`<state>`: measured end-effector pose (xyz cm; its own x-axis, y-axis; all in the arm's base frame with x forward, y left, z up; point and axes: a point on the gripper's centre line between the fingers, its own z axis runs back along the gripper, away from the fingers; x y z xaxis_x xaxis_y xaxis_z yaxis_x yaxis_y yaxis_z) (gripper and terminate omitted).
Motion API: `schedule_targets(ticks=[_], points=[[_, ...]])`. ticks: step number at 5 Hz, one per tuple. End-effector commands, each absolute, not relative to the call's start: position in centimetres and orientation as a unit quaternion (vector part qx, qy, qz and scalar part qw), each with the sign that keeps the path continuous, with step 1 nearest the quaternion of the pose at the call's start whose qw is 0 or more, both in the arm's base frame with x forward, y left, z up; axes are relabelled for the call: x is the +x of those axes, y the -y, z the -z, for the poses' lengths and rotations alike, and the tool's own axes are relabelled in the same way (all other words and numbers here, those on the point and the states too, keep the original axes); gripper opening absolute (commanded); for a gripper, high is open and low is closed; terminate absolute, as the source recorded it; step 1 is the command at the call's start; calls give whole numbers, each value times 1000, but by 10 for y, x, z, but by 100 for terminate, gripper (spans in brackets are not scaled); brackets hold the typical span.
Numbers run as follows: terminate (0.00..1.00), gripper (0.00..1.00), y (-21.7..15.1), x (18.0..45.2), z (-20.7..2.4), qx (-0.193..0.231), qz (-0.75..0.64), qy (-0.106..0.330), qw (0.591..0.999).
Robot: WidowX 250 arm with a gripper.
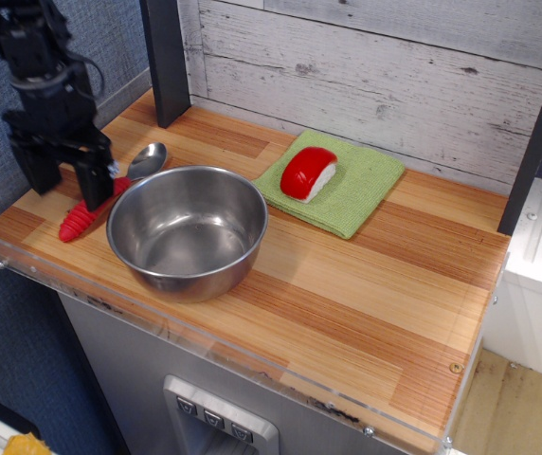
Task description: Move red spoon directly to the right of silver bowl.
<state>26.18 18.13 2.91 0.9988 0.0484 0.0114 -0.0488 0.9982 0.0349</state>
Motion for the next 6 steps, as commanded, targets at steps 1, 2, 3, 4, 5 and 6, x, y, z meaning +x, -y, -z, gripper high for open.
schedule_targets(ticks=[1,2,3,4,5,6], points=[[0,100,-166,247,-6,11,-44,-30,998],[0,100,-169,248,-6,10,-49,-29,998],[0,100,-171,249,-3,8,-52,-28,998],[0,0,-173,248,-3,2,-55,-23,998],[0,0,-173,248,-8,3,-42,-14,999],[0,0,-169,247,-40,12,-42,33,999]])
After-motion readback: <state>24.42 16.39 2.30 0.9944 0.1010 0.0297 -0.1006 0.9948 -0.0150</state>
